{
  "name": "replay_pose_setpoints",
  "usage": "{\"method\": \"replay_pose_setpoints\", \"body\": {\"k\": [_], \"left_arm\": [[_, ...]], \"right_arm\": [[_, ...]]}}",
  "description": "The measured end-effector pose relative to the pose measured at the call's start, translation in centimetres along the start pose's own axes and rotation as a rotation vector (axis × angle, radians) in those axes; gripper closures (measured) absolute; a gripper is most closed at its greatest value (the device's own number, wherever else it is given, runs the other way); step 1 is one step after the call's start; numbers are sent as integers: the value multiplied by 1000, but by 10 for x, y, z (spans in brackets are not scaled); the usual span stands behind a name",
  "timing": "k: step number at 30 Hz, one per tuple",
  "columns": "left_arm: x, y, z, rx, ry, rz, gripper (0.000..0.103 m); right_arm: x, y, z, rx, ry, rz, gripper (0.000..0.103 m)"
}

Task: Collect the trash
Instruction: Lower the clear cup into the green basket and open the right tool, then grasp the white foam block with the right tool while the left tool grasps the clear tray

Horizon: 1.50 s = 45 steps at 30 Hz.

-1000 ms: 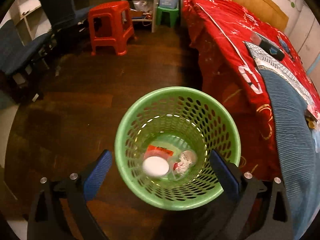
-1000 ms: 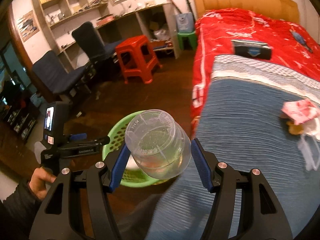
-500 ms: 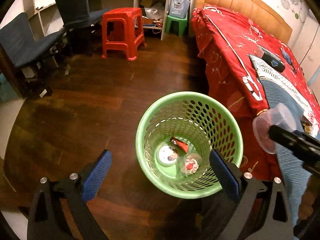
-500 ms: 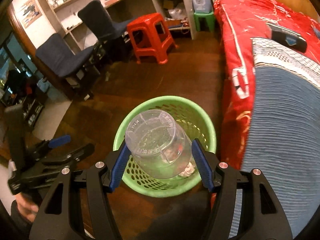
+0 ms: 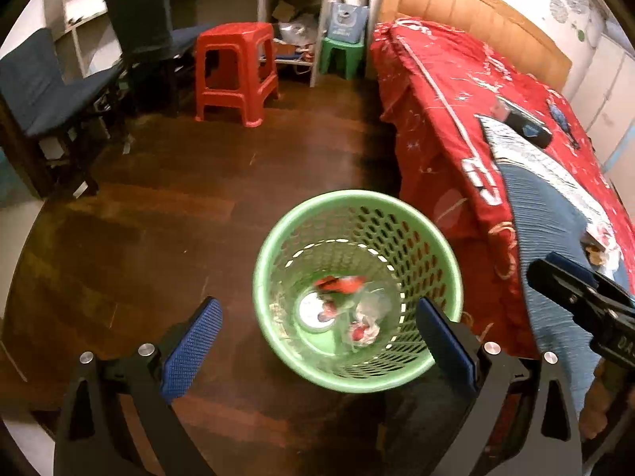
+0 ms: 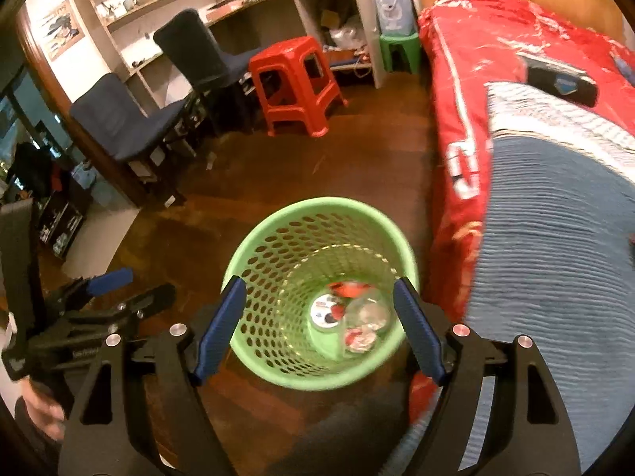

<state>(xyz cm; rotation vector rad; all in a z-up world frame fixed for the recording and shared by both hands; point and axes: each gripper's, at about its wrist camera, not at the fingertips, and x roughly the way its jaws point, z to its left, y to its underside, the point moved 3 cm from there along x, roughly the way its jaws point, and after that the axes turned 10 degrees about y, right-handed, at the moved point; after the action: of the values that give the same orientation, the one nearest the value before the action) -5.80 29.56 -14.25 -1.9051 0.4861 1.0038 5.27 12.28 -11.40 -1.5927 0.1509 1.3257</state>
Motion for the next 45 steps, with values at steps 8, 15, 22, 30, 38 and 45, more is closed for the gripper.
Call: {"method": "replay_pose_setpoints", "body": {"k": [8, 15, 22, 30, 38, 45], "left_arm": [[3, -5, -54, 71, 76, 8, 8], [11, -8, -115, 154, 149, 22, 8], [18, -9, -183, 241, 226, 53, 8], [32, -7, -262, 329, 300, 95, 8], [62, -9, -345, 393, 376, 150, 10], [106, -2, -402, 392, 427, 246, 21]], "right_arm": [[-54, 26, -67, 85, 113, -71, 27], [-101, 54, -157, 227, 286, -120, 27], [-139, 83, -249, 331, 495, -135, 27], [-152, 118, -343, 433, 621, -88, 27], [-135, 130, -372, 434, 604, -36, 27], [-125, 127, -375, 389, 592, -26, 33]]}}
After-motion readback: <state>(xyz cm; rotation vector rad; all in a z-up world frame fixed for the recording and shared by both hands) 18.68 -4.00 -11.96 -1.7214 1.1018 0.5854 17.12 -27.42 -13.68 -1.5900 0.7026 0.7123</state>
